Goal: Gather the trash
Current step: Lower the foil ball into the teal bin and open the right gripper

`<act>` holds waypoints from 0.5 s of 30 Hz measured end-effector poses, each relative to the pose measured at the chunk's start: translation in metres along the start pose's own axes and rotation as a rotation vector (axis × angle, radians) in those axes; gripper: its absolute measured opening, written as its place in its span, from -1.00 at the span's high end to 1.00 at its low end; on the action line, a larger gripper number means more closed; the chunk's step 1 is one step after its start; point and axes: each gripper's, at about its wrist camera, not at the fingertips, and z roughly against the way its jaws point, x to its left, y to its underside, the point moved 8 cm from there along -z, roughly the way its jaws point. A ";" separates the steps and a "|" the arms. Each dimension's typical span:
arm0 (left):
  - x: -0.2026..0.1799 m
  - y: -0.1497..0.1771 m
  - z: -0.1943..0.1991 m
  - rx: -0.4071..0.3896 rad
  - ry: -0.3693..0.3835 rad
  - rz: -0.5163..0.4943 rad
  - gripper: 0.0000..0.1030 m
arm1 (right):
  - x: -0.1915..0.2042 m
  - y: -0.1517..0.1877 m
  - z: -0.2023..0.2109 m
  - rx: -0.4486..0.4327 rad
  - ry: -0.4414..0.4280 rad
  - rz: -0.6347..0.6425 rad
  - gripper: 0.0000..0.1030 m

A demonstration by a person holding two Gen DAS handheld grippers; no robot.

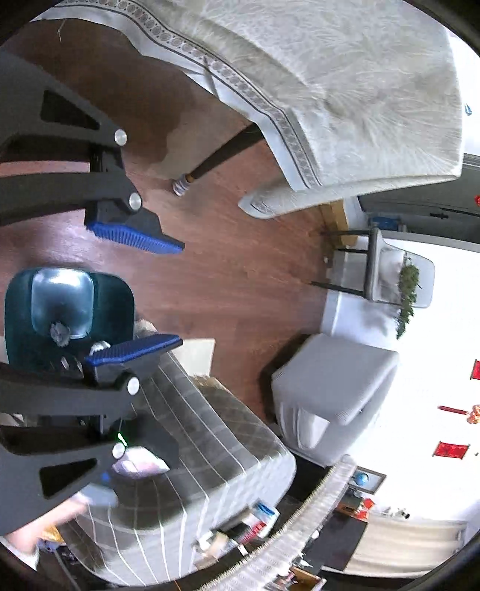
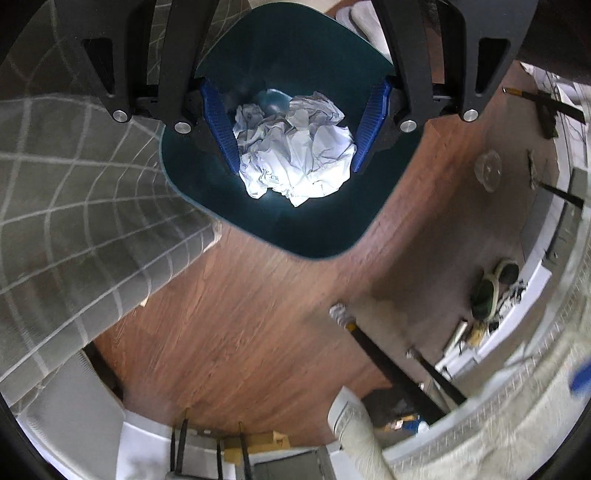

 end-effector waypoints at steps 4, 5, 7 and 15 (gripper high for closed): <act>-0.017 -0.008 0.006 -0.023 0.040 -0.005 0.14 | 0.000 0.017 -0.016 0.048 0.011 0.021 -0.23; -0.021 -0.009 0.007 -0.026 0.047 -0.007 0.17 | -0.001 0.022 -0.021 0.060 0.017 0.028 -0.23; -0.026 -0.013 0.010 -0.036 0.054 -0.016 0.20 | -0.002 0.027 -0.024 0.073 0.023 0.035 -0.23; -0.040 -0.022 0.028 -0.072 0.064 -0.046 0.20 | -0.005 0.045 -0.039 0.124 0.053 0.071 -0.33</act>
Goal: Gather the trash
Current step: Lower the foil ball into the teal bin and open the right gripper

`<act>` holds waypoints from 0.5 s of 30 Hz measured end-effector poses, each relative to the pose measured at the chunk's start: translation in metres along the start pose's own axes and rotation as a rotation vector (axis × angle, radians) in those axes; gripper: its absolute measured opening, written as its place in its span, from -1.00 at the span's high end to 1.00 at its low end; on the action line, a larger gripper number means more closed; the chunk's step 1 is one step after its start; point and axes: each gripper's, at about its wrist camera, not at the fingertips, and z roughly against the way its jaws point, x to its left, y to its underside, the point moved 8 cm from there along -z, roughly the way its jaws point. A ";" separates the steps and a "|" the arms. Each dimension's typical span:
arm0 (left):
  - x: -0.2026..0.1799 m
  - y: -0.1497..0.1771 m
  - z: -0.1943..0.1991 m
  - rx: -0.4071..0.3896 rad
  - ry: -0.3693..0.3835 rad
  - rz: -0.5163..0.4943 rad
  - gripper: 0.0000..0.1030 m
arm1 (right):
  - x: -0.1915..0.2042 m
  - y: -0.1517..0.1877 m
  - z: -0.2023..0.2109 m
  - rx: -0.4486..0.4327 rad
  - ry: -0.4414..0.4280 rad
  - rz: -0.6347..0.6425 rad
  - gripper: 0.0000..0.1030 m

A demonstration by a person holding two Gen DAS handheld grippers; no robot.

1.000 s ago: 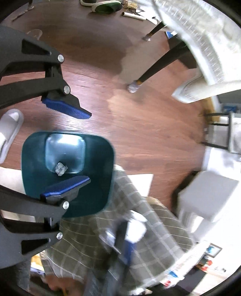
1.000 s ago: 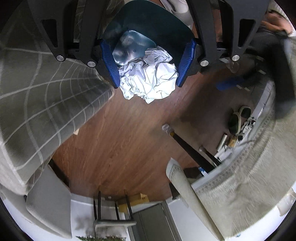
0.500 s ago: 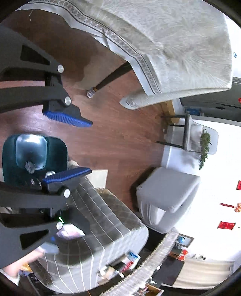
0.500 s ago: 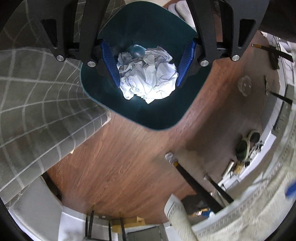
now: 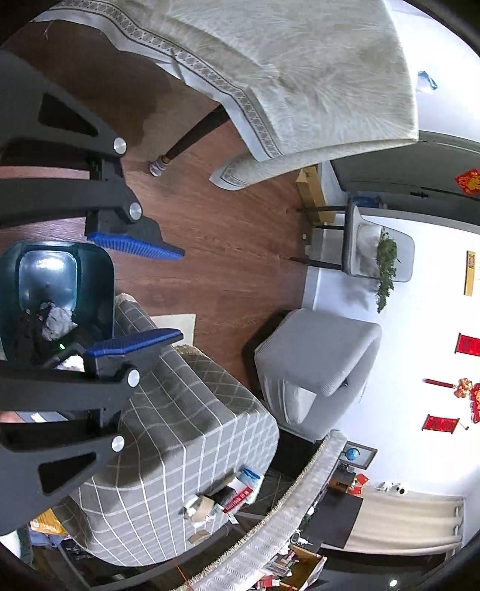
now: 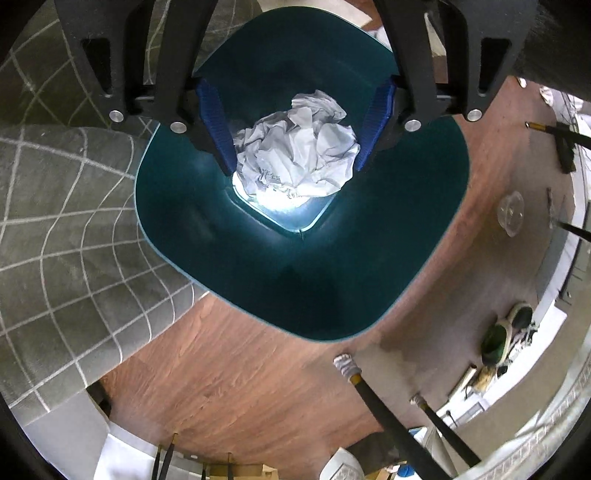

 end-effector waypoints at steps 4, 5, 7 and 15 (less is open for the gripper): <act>-0.009 -0.008 0.004 -0.015 0.012 0.004 0.21 | 0.000 0.007 0.002 0.005 0.003 0.018 -0.49; -0.010 -0.009 0.005 -0.019 0.013 0.004 0.21 | 0.000 0.008 0.005 0.000 0.001 0.023 -0.50; -0.015 -0.013 0.005 -0.024 0.019 0.005 0.21 | 0.002 0.007 0.010 -0.014 -0.008 0.026 -0.50; -0.035 -0.024 0.004 -0.045 0.020 -0.020 0.21 | 0.016 -0.010 0.068 -0.157 -0.087 0.053 -0.50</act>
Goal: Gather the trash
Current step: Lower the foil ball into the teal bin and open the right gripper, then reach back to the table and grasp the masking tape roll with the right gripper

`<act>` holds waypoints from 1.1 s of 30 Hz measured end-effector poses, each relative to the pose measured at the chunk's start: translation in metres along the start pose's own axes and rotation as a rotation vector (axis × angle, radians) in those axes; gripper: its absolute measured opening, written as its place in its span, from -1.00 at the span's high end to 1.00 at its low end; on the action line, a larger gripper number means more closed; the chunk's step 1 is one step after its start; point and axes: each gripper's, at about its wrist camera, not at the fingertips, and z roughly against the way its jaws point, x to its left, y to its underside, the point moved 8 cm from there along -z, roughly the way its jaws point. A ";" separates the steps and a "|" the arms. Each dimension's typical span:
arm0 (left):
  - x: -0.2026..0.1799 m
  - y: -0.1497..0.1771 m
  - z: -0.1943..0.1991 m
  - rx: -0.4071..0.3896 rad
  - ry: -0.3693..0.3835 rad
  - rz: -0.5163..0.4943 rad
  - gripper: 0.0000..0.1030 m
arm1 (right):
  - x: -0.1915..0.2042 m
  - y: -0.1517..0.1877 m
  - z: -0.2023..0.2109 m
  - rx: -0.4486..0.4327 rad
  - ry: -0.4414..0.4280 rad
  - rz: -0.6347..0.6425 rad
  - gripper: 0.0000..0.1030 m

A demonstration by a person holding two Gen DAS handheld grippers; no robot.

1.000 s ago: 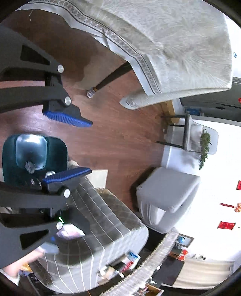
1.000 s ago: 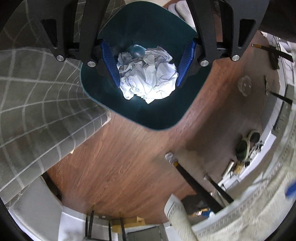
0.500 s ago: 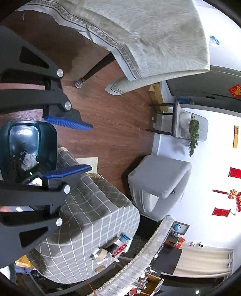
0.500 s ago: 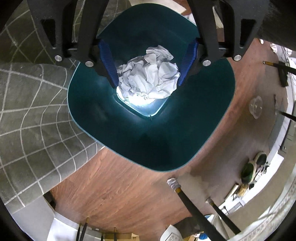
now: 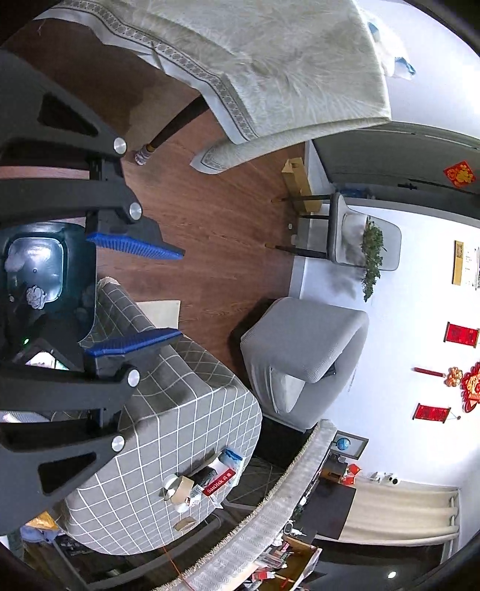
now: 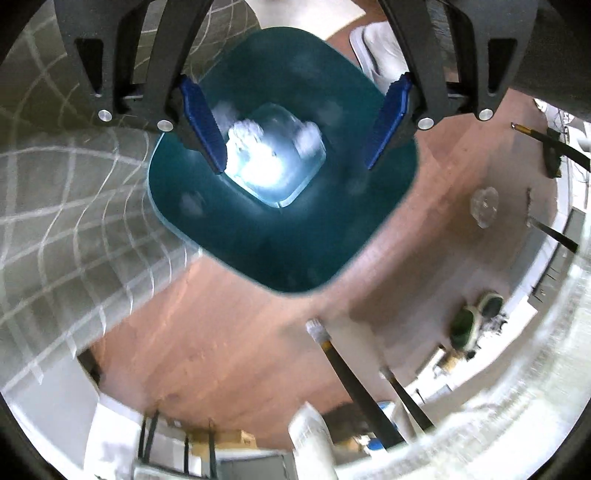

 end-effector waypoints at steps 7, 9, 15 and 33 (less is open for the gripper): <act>-0.013 -0.018 0.009 -0.050 -0.020 -0.022 0.17 | 0.008 -0.030 0.073 -0.189 -0.028 0.035 -0.50; -0.017 -0.024 0.014 -0.072 -0.030 -0.030 0.03 | 0.006 -0.035 0.097 -0.246 -0.028 0.042 -0.50; -0.037 -0.032 0.017 -0.093 -0.012 -0.044 -0.16 | -0.013 -0.039 0.154 -0.372 0.002 0.044 -0.50; -0.129 -0.032 -0.015 -0.079 0.064 -0.128 -0.64 | -0.140 -0.001 0.247 -0.512 0.167 -0.125 -0.58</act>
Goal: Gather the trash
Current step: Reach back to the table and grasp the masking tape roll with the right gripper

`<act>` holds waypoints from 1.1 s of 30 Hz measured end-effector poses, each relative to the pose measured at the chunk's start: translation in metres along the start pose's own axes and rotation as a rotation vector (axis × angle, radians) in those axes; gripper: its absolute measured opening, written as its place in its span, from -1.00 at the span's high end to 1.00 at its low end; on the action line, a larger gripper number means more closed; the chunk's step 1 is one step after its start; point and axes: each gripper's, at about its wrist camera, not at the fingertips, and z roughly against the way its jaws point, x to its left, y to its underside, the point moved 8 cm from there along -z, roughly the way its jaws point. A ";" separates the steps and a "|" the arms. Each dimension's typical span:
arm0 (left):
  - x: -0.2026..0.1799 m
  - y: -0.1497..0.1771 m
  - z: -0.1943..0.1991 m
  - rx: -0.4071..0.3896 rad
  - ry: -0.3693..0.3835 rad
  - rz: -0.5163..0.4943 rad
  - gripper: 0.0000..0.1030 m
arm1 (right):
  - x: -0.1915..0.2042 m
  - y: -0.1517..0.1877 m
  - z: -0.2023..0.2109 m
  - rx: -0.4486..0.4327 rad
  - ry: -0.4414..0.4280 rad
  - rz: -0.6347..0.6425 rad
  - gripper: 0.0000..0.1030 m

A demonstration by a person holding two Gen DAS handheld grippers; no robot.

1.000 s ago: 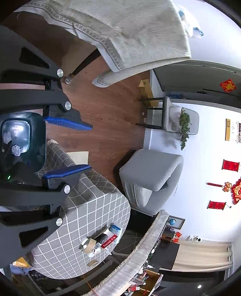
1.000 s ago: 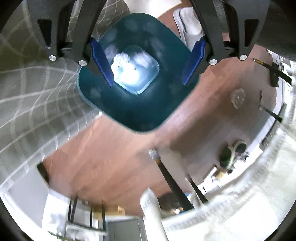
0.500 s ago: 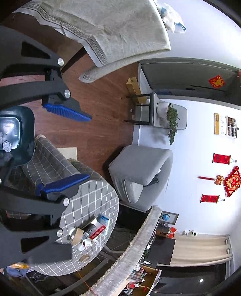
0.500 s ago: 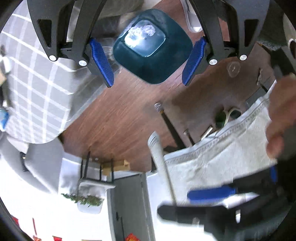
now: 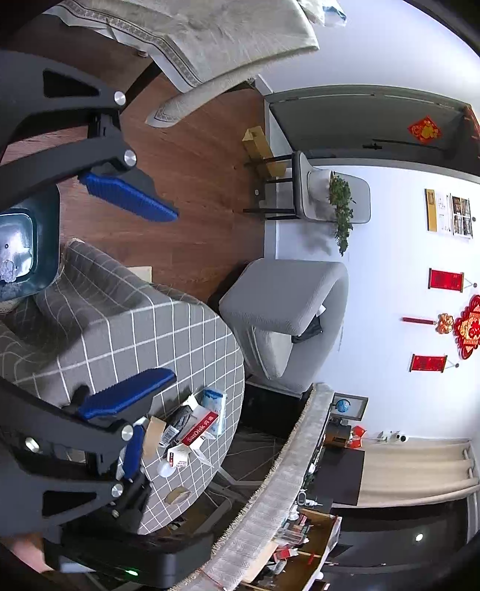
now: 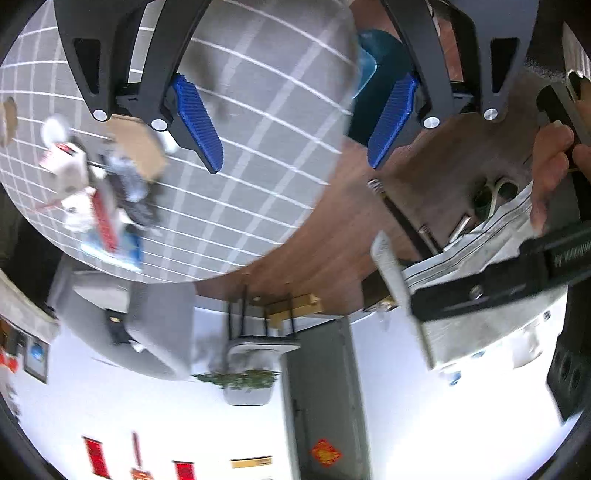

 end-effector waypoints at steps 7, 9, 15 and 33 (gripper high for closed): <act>-0.024 0.000 -0.018 0.015 0.013 -0.011 -0.68 | -0.053 0.008 0.020 -0.018 0.072 -0.068 -0.59; -0.030 0.000 -0.023 0.018 0.017 -0.018 -0.71 | -0.065 0.012 0.027 -0.022 0.088 -0.083 -0.59; -0.052 0.002 -0.042 0.038 0.032 -0.044 -0.74 | -0.116 0.014 0.044 -0.033 0.137 -0.150 -0.60; -0.123 0.006 -0.111 0.156 0.163 -0.038 -0.66 | -0.235 0.036 0.057 0.027 0.329 -0.251 -0.61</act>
